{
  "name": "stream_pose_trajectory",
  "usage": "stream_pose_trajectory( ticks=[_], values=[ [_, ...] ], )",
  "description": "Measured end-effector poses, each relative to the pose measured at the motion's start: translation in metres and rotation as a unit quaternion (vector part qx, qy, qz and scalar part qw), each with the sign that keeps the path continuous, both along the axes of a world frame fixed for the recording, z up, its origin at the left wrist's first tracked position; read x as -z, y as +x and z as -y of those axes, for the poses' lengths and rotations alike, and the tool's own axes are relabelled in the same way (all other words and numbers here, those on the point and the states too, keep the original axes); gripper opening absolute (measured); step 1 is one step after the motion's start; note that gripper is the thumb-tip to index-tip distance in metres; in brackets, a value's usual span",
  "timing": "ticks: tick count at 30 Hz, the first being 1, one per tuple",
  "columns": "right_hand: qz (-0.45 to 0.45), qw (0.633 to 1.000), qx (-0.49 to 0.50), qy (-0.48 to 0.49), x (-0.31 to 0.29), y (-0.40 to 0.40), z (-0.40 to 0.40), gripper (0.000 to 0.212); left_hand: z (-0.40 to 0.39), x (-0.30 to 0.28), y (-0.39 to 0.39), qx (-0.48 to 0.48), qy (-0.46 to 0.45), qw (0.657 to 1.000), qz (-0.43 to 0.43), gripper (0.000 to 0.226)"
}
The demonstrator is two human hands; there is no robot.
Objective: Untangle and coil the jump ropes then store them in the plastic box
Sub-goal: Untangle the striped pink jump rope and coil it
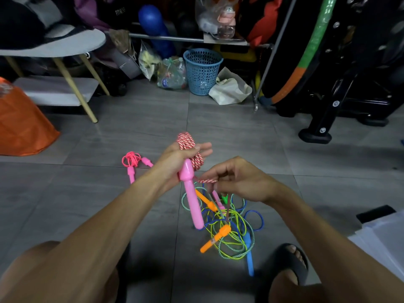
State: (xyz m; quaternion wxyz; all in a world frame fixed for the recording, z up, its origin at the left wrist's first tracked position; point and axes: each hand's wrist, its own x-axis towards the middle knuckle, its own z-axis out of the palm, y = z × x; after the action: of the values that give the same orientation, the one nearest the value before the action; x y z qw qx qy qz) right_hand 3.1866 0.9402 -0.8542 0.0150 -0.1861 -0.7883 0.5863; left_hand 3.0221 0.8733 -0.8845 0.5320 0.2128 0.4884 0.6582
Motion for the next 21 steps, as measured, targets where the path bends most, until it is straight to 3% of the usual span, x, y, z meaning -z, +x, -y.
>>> stream_pose_trajectory(
  ticks=[4, 5, 7, 13, 16, 21],
  values=[
    [-0.071, 0.994, 0.084, -0.024, -0.007, 0.006, -0.01, 0.041, 0.007, 0.001, 0.006, 0.07, -0.115, 0.964, -0.231, 0.046],
    [-0.087, 0.99, 0.108, -0.013, -0.008, 0.008, -0.012, 0.039, 0.008, 0.001, 0.009, 0.104, -0.114, 0.957, -0.246, 0.038],
    [-0.104, 0.984, 0.142, 0.022, -0.008, 0.009, -0.018, 0.039, 0.009, -0.002, 0.016, 0.165, -0.1, 0.956, -0.223, 0.025],
    [-0.108, 0.961, 0.202, 0.154, -0.003, 0.004, -0.019, 0.029, 0.017, -0.012, 0.019, 0.286, -0.085, 0.936, -0.187, 0.04],
    [-0.079, 0.945, 0.235, 0.213, 0.007, 0.0, -0.026, 0.018, 0.018, -0.013, 0.015, 0.289, -0.071, 0.948, -0.118, 0.035],
    [-0.034, 0.979, 0.193, 0.063, 0.024, 0.007, -0.048, 0.015, 0.022, -0.015, 0.004, 0.254, -0.029, 0.967, -0.015, 0.022]
  ],
)
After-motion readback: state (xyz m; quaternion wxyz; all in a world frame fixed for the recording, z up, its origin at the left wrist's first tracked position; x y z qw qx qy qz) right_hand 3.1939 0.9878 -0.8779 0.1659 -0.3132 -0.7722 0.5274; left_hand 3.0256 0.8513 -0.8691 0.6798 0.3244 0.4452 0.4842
